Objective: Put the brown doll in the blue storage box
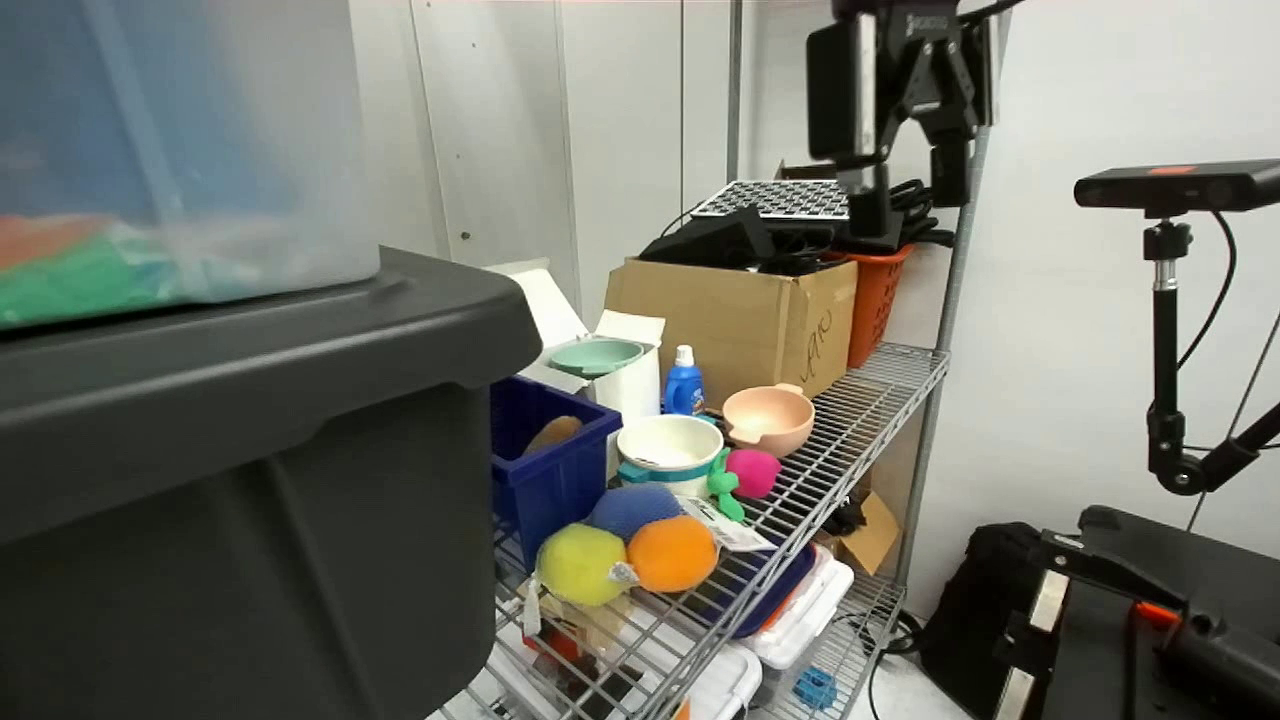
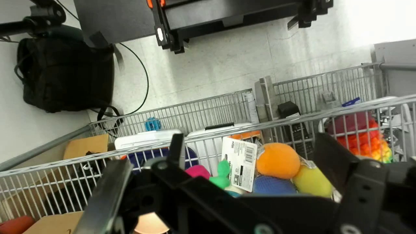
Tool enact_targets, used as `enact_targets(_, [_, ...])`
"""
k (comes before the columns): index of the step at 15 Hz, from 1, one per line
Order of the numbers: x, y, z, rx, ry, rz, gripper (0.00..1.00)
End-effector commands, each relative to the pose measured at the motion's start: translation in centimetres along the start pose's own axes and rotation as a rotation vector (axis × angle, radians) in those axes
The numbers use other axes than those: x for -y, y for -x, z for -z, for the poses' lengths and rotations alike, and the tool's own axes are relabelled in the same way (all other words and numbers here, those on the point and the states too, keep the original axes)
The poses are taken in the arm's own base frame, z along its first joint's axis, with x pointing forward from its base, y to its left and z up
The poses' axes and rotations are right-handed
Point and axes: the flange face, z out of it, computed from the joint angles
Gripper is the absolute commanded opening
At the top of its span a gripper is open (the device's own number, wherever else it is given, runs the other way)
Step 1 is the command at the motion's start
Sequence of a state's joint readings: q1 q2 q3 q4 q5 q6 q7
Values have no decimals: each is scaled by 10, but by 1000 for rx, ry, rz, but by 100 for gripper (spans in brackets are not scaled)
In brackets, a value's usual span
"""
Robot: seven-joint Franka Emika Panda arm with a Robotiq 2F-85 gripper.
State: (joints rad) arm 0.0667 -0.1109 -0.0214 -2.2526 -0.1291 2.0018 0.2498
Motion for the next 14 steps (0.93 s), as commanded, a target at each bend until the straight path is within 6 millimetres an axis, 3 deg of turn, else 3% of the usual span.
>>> enact_targets(1, [-15, 67, 29, -74, -13, 55, 100])
enact_targets(3, [-17, 101, 40, -86, -16, 83, 100])
enact_targets(4, [-12, 63, 31, -58, -10, 51, 100])
enact_targets(7, [-16, 97, 42, -87, -9, 68, 100])
enact_targets(14, [-16, 101, 38, -82, -7, 70, 100])
